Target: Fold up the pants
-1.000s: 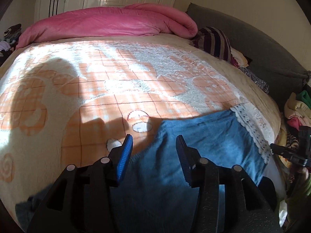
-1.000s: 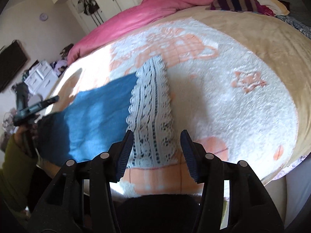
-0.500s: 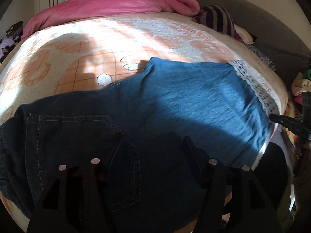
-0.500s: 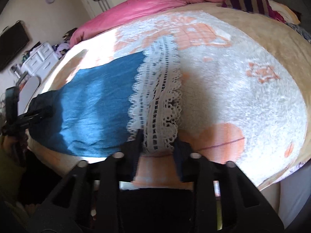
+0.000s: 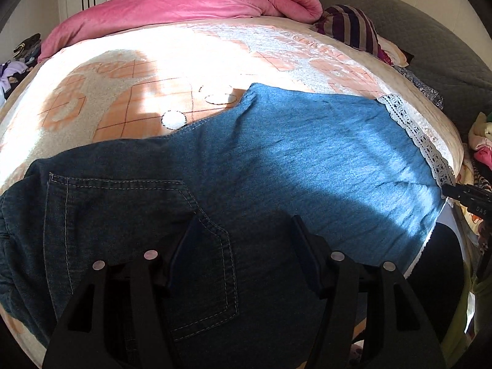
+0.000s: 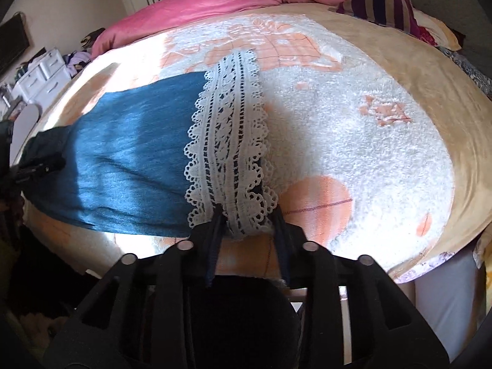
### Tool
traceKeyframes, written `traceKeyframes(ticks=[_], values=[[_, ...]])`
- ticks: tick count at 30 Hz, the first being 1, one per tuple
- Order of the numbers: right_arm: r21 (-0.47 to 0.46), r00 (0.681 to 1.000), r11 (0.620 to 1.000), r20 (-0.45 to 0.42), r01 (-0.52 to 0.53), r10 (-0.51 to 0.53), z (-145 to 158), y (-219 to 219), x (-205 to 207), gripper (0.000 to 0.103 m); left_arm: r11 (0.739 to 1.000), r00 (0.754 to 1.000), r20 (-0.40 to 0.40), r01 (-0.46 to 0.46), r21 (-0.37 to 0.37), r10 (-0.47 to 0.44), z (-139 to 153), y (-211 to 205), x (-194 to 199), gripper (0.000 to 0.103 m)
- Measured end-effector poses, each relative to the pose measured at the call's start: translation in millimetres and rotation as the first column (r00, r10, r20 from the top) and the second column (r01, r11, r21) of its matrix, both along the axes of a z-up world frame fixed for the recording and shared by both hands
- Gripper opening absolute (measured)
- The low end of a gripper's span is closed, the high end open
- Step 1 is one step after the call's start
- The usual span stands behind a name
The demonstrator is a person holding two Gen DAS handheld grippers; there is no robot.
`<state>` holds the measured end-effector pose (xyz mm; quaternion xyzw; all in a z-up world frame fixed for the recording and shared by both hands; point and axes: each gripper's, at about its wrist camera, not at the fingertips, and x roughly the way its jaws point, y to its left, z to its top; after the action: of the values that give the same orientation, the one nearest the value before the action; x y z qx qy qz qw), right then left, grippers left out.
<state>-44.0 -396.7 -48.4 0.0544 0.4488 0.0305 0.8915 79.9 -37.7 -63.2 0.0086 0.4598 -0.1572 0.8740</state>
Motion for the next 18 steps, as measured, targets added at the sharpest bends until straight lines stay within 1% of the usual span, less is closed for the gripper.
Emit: traceKeyframes(ticks=[1,2,5,8,9,11,14,18], values=[[-0.003,1.000,1.000,0.005,0.012,-0.012,3,-2,-2,0.038,1.000,1.000,-0.001,0.000,-0.001,0.000,0,0,0,0.060],[-0.010,1.000,1.000,0.018,0.026,-0.025,8,-4,-5,0.039,1.000,1.000,-0.004,0.001,-0.001,-0.001,1,1,-1,0.060],[-0.019,0.996,0.999,0.072,0.049,-0.047,25,-8,-13,0.042,1.000,1.000,-0.005,0.003,-0.007,-0.003,8,0,-4,0.064],[-0.041,0.990,0.998,0.136,0.042,-0.036,41,-3,-19,0.048,1.000,1.000,0.026,0.007,-0.026,-0.006,18,-1,-10,0.065],[-0.051,0.989,0.998,0.149,0.032,-0.024,45,1,-19,0.052,1.000,0.999,0.040,0.010,-0.026,-0.009,22,-3,-13,0.065],[-0.061,0.984,0.998,0.174,-0.015,0.025,52,16,-15,0.055,1.000,0.998,0.064,0.018,-0.022,-0.016,27,-7,-16,0.065],[-0.053,0.978,0.994,0.182,-0.096,0.104,52,44,-7,0.059,0.999,0.996,0.071,0.043,0.006,-0.044,28,-18,-21,0.076],[-0.072,0.963,0.972,0.139,-0.223,0.231,36,98,15,0.059,0.995,0.993,0.065,0.092,0.047,-0.095,22,-35,-28,0.076]])
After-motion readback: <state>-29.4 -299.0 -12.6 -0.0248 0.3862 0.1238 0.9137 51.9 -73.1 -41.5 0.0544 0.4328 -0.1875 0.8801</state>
